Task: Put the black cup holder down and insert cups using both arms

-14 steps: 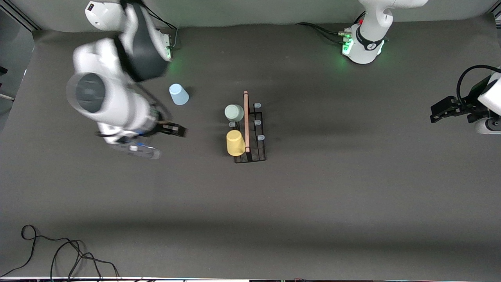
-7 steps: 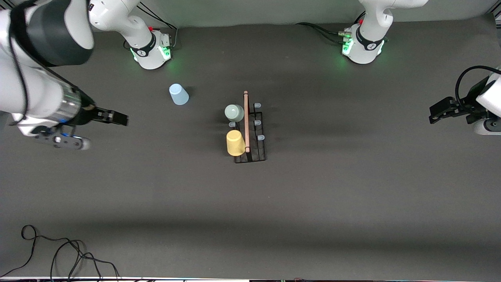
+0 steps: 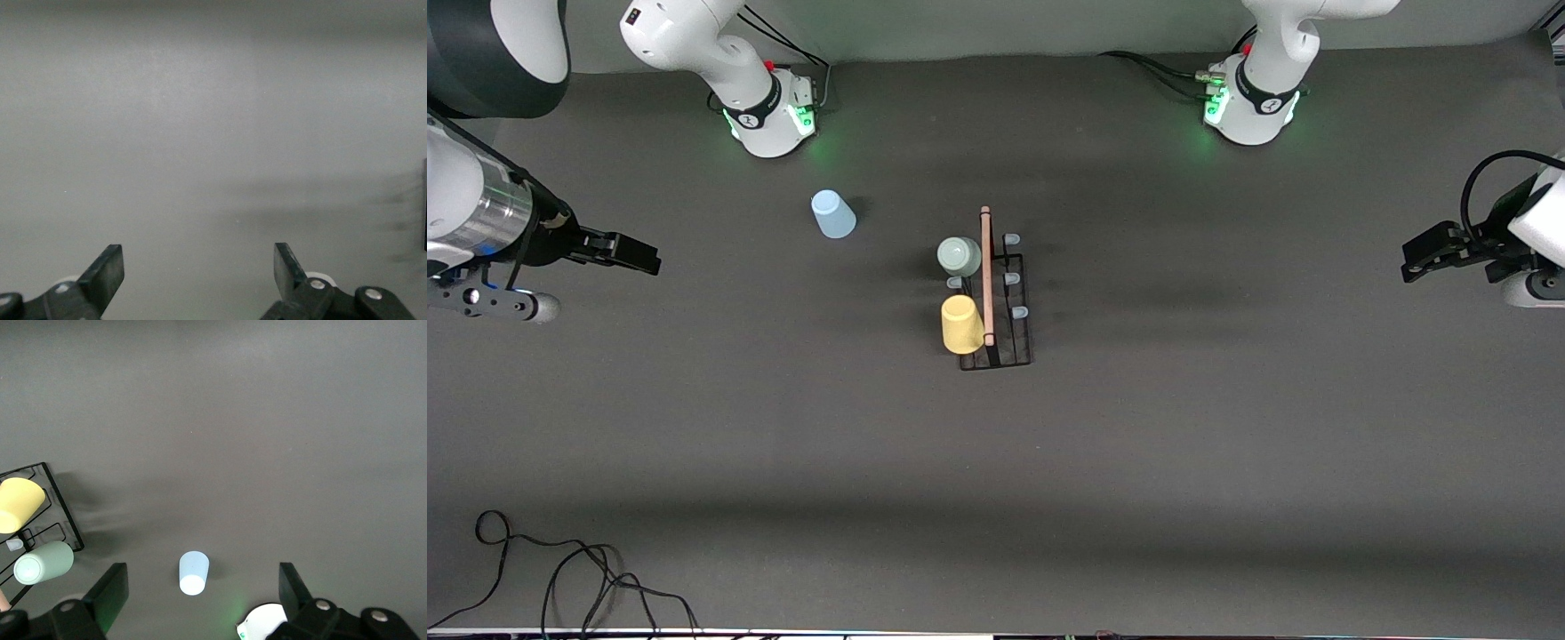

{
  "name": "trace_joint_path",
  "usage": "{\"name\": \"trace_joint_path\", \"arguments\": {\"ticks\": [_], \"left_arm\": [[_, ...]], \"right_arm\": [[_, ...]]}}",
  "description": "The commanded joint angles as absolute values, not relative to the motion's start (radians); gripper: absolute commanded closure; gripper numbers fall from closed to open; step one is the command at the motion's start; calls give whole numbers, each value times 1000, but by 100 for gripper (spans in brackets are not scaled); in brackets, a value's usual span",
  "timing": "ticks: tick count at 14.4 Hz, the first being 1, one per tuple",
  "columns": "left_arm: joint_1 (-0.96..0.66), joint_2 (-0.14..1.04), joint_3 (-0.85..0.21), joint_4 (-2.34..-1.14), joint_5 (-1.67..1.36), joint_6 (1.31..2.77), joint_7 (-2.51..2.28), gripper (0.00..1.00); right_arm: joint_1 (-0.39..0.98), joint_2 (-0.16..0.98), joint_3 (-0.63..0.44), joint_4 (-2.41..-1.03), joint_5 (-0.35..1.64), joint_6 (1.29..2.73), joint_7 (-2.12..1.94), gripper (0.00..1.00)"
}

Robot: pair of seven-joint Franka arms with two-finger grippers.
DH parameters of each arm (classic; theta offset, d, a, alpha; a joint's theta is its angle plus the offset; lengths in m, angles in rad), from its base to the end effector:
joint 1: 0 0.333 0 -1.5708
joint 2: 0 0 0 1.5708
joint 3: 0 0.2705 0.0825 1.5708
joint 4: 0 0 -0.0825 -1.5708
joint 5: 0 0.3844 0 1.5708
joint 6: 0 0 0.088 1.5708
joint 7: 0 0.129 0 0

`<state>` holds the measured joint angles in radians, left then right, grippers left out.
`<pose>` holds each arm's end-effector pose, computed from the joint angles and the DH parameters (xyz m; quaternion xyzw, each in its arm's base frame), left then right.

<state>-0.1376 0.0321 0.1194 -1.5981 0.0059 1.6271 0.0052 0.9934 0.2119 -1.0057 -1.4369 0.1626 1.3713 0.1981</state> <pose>0.5672 -0.0104 0.5311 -0.9999 0.0119 0.0014 0.0049 0.5592 0.0588 0.5339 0.9910 -0.0987 -0.0889 0.0169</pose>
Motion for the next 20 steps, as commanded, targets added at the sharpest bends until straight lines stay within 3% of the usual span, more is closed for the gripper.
{"name": "trace_joint_path", "arguments": {"ticks": [1,5,7,12,20], "left_arm": [[-146,41,124,-1580,2,1628,-9,0],[-146,41,124,-1580,2,1628,-9,0],[-146,41,123,-1580,2,1625,-9,0],[-146,40,124,-1578,2,1624,-9,0],[-146,41,124,-1580,2,1624,-9,0]], "right_arm": [[855,181,-859,-1430,146,1356,179,0],[385,103,-331,-1465,20,1356,172,0],[251,71,-194,-1499,14,1367,160,0],[123,-73,-124,-1710,14,1561,9,0],[135,-57,-126,-1692,14,1543,15,0]]}}
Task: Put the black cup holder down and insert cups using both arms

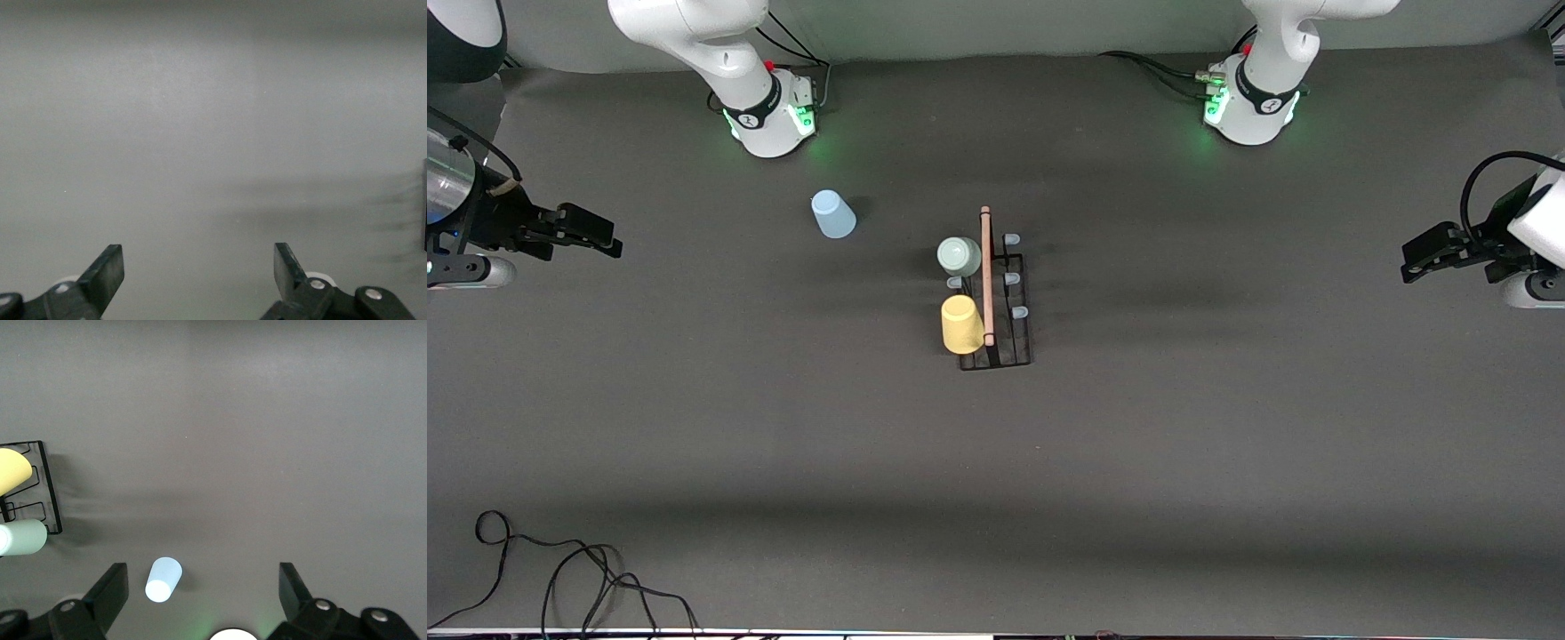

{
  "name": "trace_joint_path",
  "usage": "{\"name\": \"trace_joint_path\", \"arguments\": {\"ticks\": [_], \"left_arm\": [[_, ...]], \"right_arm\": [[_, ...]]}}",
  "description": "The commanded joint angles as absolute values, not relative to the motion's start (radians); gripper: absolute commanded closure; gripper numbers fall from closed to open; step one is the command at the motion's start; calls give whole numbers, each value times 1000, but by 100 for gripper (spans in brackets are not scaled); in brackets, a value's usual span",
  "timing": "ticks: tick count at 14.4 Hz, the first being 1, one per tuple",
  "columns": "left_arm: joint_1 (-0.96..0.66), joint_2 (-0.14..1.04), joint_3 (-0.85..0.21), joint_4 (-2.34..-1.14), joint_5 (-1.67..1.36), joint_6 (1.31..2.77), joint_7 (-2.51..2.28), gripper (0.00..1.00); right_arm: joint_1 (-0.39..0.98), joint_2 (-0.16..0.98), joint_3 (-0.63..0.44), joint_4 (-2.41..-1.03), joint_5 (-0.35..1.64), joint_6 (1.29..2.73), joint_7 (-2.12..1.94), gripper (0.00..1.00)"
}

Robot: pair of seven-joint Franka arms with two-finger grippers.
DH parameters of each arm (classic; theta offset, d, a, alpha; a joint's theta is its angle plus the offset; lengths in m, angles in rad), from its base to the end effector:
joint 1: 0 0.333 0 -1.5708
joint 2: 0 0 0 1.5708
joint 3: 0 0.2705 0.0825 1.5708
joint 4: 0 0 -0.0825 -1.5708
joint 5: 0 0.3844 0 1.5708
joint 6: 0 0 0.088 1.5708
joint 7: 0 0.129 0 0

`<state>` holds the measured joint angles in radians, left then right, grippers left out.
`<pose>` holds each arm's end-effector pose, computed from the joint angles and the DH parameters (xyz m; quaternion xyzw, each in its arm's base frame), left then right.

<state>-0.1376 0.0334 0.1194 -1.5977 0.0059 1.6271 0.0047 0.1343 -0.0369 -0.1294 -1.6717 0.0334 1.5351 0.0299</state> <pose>0.5675 -0.0104 0.5306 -0.9999 0.0117 0.0018 0.0050 0.5361 0.0062 0.5269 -0.9985 0.0126 0.0503 0.0182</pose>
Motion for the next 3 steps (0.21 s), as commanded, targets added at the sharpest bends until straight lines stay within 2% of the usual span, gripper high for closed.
{"name": "trace_joint_path", "arguments": {"ticks": [1,3], "left_arm": [[-146,41,123,-1580,2,1624,-9,0],[-147,41,124,-1580,2,1624,-9,0]], "right_arm": [[135,-57,-127,-1692,12,1543,15,0],[133,-57,-129,-1692,14,1542,20,0]]}}
